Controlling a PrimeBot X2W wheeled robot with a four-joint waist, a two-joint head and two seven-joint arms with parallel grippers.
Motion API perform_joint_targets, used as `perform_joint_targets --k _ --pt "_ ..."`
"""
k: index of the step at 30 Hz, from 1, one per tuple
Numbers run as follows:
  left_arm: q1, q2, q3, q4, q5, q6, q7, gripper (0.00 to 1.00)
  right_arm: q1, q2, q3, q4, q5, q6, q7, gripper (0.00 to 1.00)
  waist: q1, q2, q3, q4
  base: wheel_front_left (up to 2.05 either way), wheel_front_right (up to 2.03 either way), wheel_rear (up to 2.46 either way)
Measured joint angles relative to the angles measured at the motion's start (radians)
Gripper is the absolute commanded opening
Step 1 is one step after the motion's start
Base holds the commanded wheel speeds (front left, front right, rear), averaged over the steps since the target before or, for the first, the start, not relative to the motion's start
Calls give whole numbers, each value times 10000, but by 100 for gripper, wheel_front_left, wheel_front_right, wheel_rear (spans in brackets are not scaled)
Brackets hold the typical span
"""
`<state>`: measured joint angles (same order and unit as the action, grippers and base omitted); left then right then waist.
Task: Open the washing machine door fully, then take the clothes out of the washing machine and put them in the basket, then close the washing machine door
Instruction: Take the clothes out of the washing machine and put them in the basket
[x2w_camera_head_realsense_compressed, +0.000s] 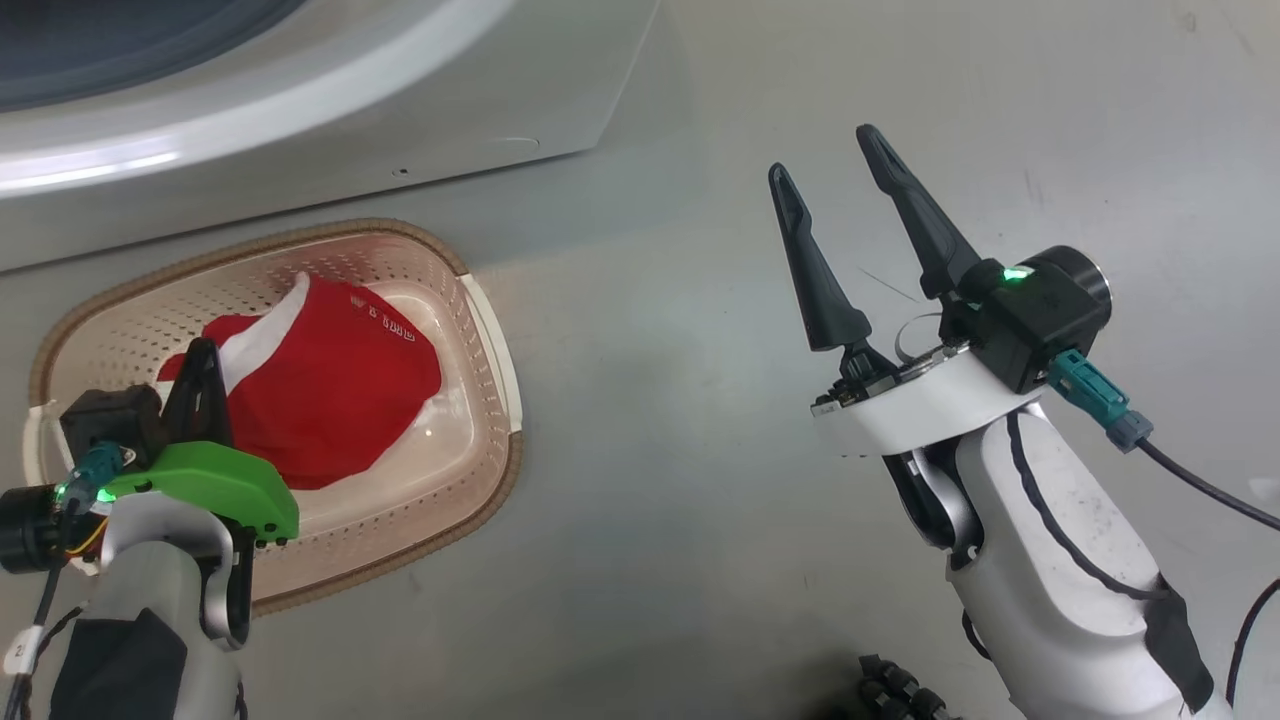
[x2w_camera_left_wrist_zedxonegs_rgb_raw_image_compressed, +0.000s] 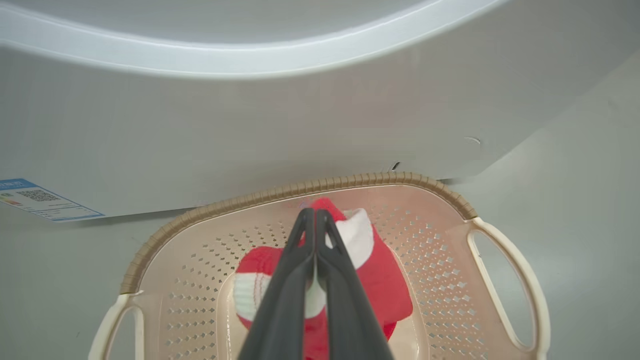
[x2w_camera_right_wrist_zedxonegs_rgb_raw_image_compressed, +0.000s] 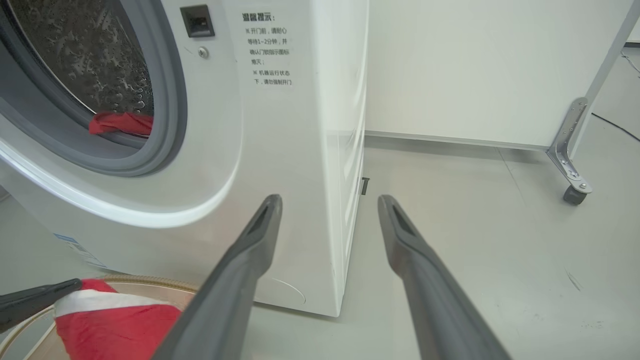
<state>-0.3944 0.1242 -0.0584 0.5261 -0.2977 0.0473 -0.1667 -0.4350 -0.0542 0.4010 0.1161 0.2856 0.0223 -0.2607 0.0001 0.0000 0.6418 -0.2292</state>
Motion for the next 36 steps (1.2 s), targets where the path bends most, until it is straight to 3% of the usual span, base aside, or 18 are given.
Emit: perform_joint_targets --k 10,19,20,22,23,36 --pt "-847 203 -52 1643 44 -230 347 0 -501 -2 36 -171 242 -171 0 100 0 0 1076 -327 0 0 0" --pt "-1412 209 75 2734 -15 -355 395 0 -501 -2 61 -148 305 -259 0 100 0 0 1377 -478 0 0 0" --pt "-1491 209 79 2800 -15 -364 326 13 -502 0 69 -148 311 -267 0 100 0 0 1381 -476 0 0 0" --pt "-1638 211 54 2924 -15 -428 242 48 -512 0 71 -146 311 -297 0 100 0 0 1385 -468 0 0 0" --pt "-1695 211 2 2974 -13 -454 136 100 -530 0 73 -134 311 -341 0 100 0 0 1384 -461 0 0 0" --pt "-1969 -128 -416 3708 219 -748 -677 100 -681 -4 -71 293 270 -339 0 100 0 0 782 -221 0 0 0"
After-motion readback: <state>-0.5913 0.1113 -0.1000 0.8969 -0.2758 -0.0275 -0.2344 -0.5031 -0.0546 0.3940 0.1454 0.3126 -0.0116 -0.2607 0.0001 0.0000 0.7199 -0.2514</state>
